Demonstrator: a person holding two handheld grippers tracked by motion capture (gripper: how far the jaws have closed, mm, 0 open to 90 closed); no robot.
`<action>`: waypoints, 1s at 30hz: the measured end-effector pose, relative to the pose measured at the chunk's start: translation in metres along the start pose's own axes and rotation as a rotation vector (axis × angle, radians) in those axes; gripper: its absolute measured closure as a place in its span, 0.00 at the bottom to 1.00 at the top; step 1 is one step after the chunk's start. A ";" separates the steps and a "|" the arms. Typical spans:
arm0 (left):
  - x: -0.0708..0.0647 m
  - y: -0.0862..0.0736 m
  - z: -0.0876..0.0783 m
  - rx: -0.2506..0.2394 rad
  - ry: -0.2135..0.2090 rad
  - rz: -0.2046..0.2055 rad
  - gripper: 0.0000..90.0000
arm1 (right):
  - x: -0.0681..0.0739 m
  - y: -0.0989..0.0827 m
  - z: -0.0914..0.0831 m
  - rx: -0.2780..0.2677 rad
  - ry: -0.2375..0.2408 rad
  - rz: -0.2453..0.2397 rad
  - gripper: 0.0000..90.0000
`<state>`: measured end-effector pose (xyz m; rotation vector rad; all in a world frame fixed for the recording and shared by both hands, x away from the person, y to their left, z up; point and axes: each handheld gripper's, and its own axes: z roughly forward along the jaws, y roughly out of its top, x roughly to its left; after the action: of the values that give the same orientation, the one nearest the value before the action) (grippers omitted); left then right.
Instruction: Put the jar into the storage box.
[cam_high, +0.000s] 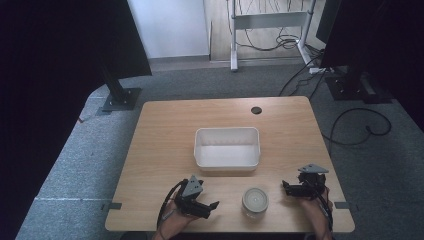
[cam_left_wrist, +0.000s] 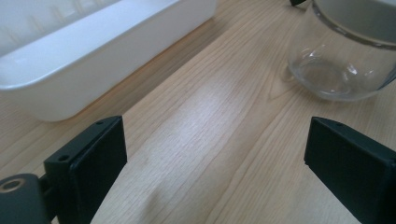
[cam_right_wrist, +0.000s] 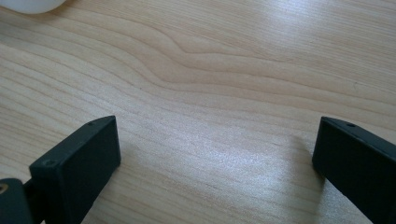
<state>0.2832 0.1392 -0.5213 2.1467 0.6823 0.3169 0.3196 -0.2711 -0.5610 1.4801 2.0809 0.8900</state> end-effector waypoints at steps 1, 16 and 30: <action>-0.002 0.001 0.001 -0.003 -0.004 0.001 0.06 | 0.000 0.000 0.000 0.000 0.000 0.000 0.01; -0.021 0.013 0.017 -0.015 -0.057 0.031 0.05 | 0.000 0.000 0.000 0.000 0.001 -0.002 0.01; -0.039 0.028 0.030 -0.019 -0.095 0.081 0.04 | 0.000 0.000 0.000 0.000 0.004 -0.004 0.01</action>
<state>0.2749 0.0834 -0.5172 2.1597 0.5375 0.2611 0.3192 -0.2710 -0.5610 1.4749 2.0860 0.8914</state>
